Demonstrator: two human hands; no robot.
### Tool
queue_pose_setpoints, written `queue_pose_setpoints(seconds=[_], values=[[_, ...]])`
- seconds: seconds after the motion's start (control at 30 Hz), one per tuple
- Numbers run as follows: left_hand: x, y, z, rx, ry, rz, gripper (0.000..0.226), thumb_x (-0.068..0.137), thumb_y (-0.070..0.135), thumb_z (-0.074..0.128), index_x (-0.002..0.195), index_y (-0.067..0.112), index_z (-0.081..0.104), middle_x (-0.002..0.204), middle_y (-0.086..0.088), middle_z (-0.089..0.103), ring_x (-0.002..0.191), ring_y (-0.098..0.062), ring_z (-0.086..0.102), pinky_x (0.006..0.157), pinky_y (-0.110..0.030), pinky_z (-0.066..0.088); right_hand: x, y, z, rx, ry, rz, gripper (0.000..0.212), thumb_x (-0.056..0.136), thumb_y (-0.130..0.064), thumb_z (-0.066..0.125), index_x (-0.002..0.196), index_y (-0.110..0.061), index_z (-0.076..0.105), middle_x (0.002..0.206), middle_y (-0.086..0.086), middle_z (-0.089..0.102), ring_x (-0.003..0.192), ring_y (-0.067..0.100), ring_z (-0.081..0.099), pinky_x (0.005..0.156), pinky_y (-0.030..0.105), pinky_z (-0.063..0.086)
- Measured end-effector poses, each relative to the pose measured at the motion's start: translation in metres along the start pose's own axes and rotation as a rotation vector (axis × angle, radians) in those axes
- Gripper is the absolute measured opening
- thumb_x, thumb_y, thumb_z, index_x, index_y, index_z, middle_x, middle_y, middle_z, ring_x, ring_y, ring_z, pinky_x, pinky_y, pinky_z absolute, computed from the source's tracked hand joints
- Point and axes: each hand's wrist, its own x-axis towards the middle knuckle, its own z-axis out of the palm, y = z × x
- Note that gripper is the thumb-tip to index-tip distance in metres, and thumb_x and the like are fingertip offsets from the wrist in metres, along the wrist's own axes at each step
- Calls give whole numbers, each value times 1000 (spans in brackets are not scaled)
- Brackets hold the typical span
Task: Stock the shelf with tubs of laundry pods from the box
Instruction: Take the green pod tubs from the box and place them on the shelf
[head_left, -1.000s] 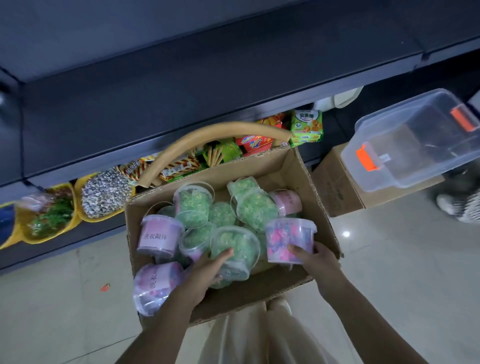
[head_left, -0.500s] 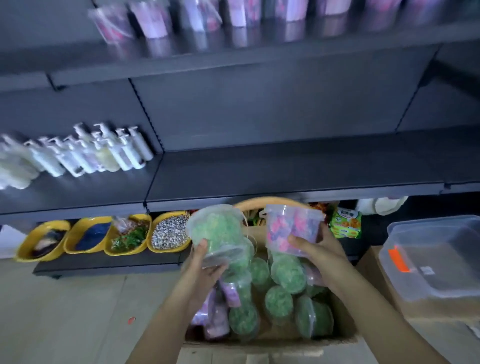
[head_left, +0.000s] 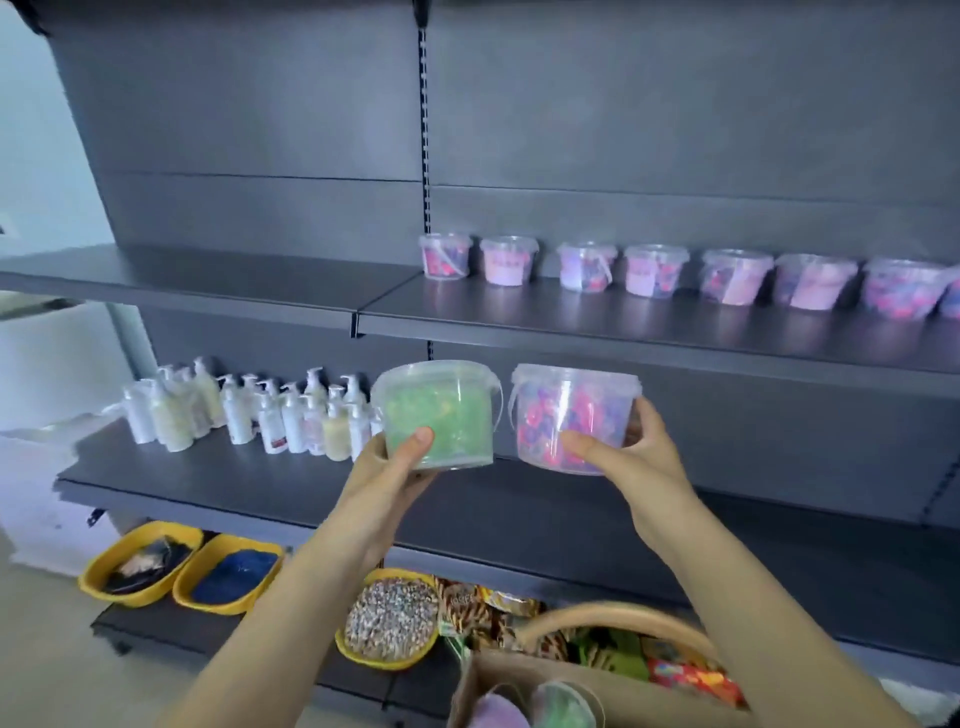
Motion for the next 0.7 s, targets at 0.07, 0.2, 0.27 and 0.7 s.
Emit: queue_pose_setpoints(seconds=[0.07,0.2,0.27,0.7], values=[[34,19,-19,27,1,37,17,91,21,51,109,19,53,108,4,65,103,-13,62,97,-30,43,30,-9,32,-6,18,-31,71,63,-18,84,125,-25,50,116,-6,62,105,12,61,90,29,49],[110,56,-61,131,-39,100,34,84,33,65,110,15,53,108,4,67,93,-4,68,99,-30,45,91,-23,97,17,43,-60,60,67,-18,82,121,-23,55,112,-6,66,102,13,63,91,30,48],[148,74,-81,190,-31,122,69,61,50,71,117,14,52,113,1,67,101,-10,66,101,-34,45,121,-28,127,18,47,-78,52,68,-18,81,115,-22,59,108,-6,68,98,11,65,84,25,48],[303,118,-136,267,31,170,95,44,63,71,124,18,46,117,2,63,109,-17,62,103,-39,45,284,-24,238,-257,147,-159,69,57,-41,84,116,-23,54,119,-1,57,103,15,59,88,30,48]])
